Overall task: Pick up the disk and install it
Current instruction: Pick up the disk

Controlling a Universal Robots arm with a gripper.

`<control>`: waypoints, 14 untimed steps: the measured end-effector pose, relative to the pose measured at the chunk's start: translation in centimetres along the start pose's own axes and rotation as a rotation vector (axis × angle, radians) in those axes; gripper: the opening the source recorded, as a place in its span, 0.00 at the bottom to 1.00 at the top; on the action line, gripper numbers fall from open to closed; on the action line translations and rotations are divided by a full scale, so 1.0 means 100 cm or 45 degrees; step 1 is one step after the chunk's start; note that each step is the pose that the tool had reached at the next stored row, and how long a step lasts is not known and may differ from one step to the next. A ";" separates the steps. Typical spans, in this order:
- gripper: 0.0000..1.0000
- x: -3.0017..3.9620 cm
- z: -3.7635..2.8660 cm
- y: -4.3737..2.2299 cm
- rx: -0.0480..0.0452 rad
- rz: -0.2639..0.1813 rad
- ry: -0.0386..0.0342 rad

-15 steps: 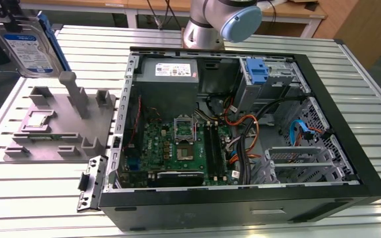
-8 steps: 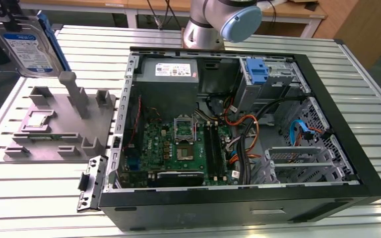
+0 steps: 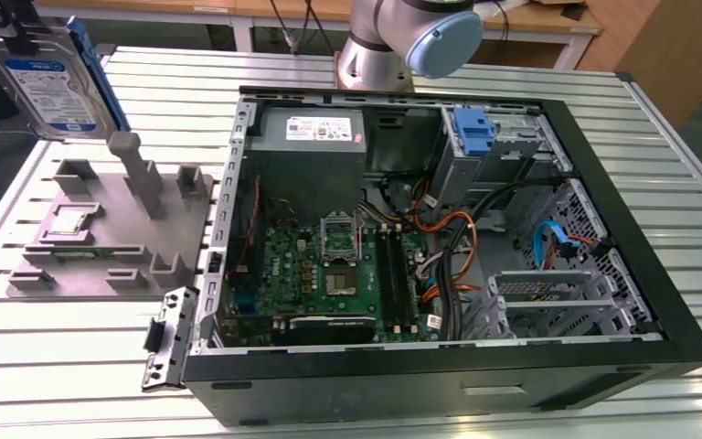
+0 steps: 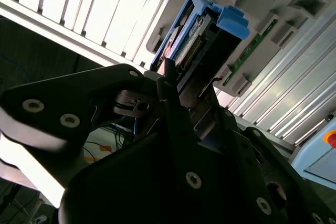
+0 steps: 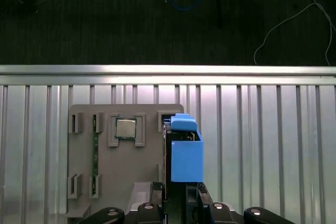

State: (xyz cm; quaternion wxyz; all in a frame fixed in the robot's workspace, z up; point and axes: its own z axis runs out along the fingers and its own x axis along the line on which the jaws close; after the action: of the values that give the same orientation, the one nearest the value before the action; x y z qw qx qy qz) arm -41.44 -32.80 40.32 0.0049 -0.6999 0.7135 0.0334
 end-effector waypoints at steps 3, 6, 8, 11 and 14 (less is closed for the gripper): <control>0.35 0.0000 0.0000 0.0000 0.000 0.000 -0.0063; 0.35 0.0000 -0.0009 0.0001 0.000 0.000 -0.0062; 0.35 0.0000 -0.0010 0.0000 0.000 0.000 -0.0063; 0.35 0.0000 -0.0011 0.0000 0.000 0.000 -0.0063; 0.35 0.0000 -0.0012 0.0000 0.000 0.000 -0.0063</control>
State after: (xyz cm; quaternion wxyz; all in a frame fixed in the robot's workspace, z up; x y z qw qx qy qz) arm -41.44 -32.80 40.44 0.0066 -0.6999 0.7134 0.0352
